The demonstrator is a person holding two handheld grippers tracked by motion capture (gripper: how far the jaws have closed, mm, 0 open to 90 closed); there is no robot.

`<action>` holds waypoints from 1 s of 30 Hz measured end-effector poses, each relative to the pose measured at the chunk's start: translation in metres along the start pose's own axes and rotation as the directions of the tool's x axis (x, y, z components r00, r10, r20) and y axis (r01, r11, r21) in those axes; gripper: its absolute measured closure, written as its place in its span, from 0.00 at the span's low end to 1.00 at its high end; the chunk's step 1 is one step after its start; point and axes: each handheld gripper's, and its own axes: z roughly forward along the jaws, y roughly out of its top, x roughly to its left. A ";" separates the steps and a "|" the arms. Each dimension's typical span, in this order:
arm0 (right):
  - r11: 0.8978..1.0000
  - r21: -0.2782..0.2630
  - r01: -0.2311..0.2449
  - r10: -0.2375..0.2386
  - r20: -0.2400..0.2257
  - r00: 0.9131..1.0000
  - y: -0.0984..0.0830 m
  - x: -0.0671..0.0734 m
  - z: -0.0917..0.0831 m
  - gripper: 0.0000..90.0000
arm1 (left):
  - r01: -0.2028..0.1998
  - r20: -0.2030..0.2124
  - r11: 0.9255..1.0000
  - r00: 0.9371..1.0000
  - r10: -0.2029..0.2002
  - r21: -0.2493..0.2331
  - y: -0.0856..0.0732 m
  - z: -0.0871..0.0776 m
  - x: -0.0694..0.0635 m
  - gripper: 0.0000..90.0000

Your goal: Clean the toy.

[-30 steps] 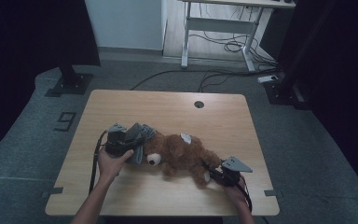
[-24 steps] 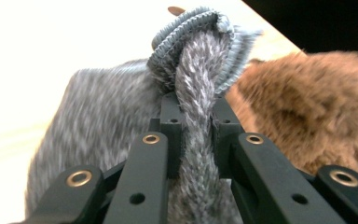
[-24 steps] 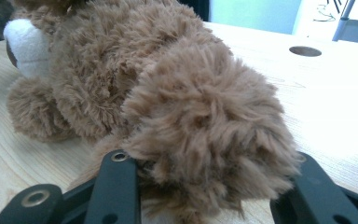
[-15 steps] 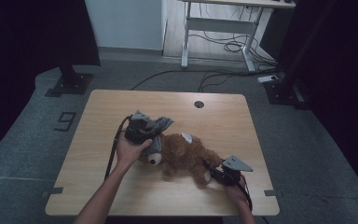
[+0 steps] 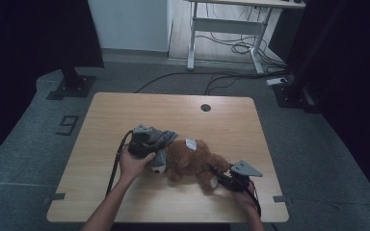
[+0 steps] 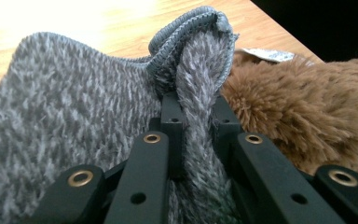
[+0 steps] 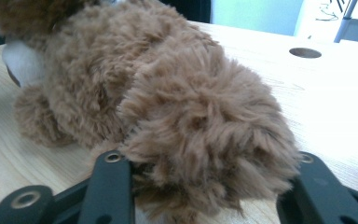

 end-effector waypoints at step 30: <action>0.979 0.176 -0.107 0.135 -0.158 0.978 0.061 0.028 0.020 0.13 | 0.006 0.053 0.996 0.999 -0.001 -0.085 -0.056 -0.031 -0.010 0.89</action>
